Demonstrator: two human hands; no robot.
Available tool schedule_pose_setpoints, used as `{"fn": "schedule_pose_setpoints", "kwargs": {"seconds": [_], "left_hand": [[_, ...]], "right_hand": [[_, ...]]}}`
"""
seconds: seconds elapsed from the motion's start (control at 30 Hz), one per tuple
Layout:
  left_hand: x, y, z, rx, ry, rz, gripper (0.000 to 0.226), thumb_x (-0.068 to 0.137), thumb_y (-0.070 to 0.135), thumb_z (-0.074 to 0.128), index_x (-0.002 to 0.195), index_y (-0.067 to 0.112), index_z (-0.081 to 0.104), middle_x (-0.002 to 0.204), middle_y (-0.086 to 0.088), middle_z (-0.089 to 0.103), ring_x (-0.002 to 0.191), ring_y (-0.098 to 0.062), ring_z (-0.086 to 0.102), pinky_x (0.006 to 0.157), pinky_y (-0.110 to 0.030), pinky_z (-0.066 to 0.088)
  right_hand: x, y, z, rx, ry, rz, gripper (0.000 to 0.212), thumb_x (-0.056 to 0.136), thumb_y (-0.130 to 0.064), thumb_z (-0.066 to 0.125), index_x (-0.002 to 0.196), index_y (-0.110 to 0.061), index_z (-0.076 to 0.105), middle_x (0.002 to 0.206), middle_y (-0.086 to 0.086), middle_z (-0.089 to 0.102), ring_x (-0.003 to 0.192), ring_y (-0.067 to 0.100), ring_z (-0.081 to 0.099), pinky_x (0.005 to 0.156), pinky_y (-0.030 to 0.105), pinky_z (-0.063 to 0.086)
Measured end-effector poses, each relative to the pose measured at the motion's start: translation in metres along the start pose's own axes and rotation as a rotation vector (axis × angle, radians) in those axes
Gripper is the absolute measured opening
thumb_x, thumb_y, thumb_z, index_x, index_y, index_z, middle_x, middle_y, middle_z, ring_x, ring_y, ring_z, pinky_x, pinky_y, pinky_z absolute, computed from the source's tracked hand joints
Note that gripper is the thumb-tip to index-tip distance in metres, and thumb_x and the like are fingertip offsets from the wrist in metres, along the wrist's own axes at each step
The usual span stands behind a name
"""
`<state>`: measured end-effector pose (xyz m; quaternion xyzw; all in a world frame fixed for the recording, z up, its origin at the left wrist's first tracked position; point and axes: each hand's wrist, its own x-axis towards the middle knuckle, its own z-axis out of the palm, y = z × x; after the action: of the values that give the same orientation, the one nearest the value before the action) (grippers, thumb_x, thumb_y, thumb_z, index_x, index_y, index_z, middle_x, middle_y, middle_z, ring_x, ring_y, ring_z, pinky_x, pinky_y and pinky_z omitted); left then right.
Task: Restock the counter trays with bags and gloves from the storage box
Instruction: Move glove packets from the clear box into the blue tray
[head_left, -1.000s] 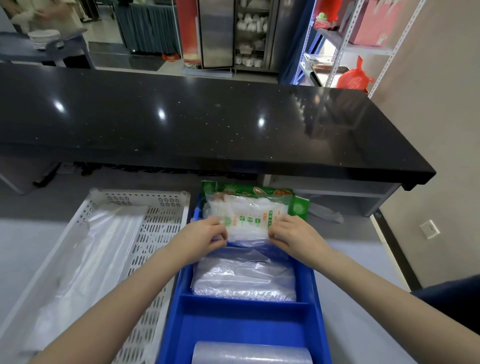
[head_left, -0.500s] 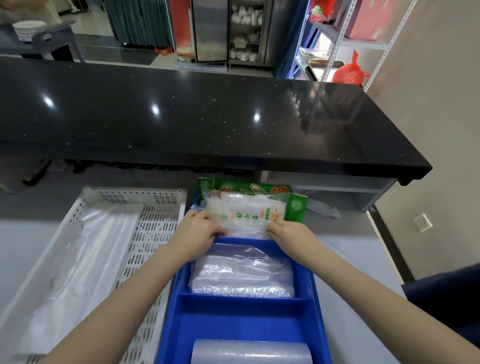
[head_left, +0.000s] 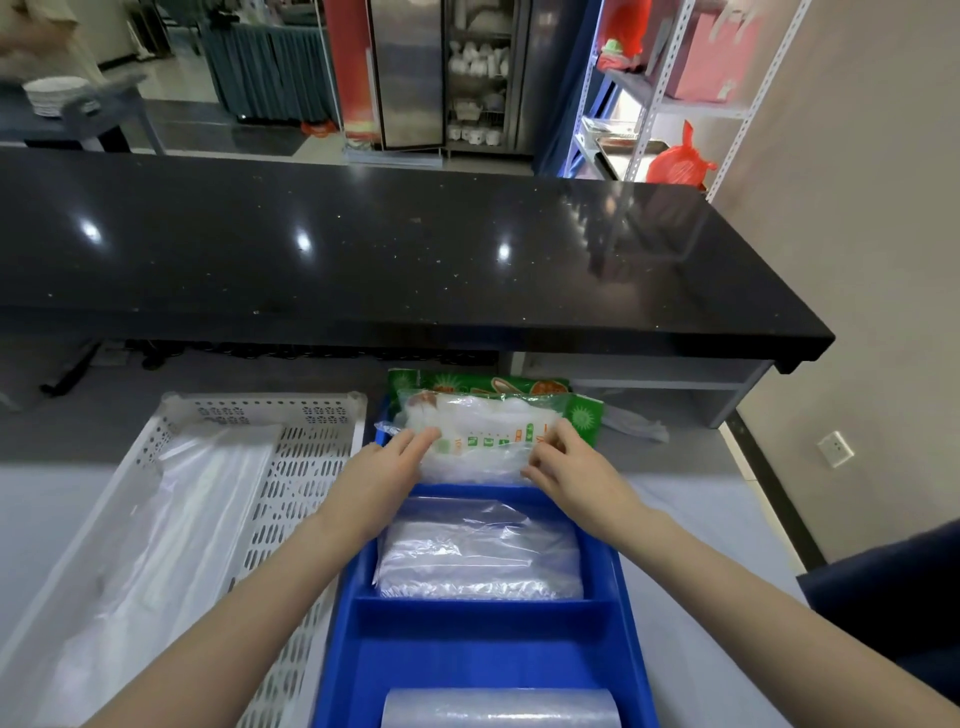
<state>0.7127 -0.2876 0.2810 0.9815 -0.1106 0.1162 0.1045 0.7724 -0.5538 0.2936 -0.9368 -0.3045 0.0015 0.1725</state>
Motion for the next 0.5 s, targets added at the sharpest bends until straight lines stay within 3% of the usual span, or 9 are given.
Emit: {"fn": "schedule_pose_setpoints", "kwargs": {"seconds": [0.1,0.23,0.37,0.43,0.5], "left_hand": [[0.002,-0.002,-0.005,0.097,0.112,0.034,0.044,0.072,0.009,0.076,0.113,0.017,0.063,0.094,-0.002,0.067,0.07,-0.023,0.059,0.064,-0.033,0.048],[0.0,0.001,-0.009,0.166,0.138,-0.015,0.02,0.069,0.016,0.079,0.087,0.014,0.071,0.092,-0.005,0.061,0.088,-0.024,0.057,0.076,-0.037,0.048],[-0.006,0.001,-0.006,0.155,0.061,-0.006,0.008,0.08,0.027,0.074,0.078,0.021,0.07,0.079,0.003,0.068,0.076,-0.017,0.06,0.076,-0.033,0.047],[-0.005,0.0,-0.004,0.176,0.008,0.008,0.013,0.088,0.032,0.065,0.078,0.026,0.07,0.074,0.009,0.07,0.071,-0.014,0.062,0.086,-0.033,0.043],[-0.003,0.0,-0.001,0.155,-0.057,0.028,0.025,0.096,0.036,0.048,0.085,0.028,0.069,0.079,0.01,0.07,0.079,-0.011,0.062,0.105,-0.035,0.03]], "right_hand": [[0.004,-0.003,0.0,-0.037,0.062,0.017,0.011,0.091,-0.027,0.056,0.093,-0.019,0.051,0.098,-0.004,0.049,0.087,0.017,0.051,0.068,0.033,0.049],[0.001,0.0,0.003,-0.134,0.091,-0.023,0.023,0.087,-0.02,0.061,0.109,-0.021,0.055,0.107,-0.006,0.062,0.09,0.018,0.058,0.065,0.033,0.052],[-0.005,0.013,0.006,-0.339,0.067,-0.127,0.018,0.078,-0.019,0.075,0.094,-0.017,0.066,0.092,-0.001,0.069,0.073,0.019,0.06,0.057,0.029,0.05],[-0.003,0.018,0.008,-0.421,0.01,-0.141,0.009,0.082,-0.019,0.07,0.091,-0.016,0.069,0.09,0.0,0.07,0.077,0.02,0.059,0.069,0.033,0.051],[0.002,0.02,0.006,-0.482,-0.065,-0.156,0.015,0.088,-0.017,0.057,0.095,-0.019,0.07,0.095,-0.003,0.069,0.086,0.021,0.055,0.083,0.034,0.044]]}}
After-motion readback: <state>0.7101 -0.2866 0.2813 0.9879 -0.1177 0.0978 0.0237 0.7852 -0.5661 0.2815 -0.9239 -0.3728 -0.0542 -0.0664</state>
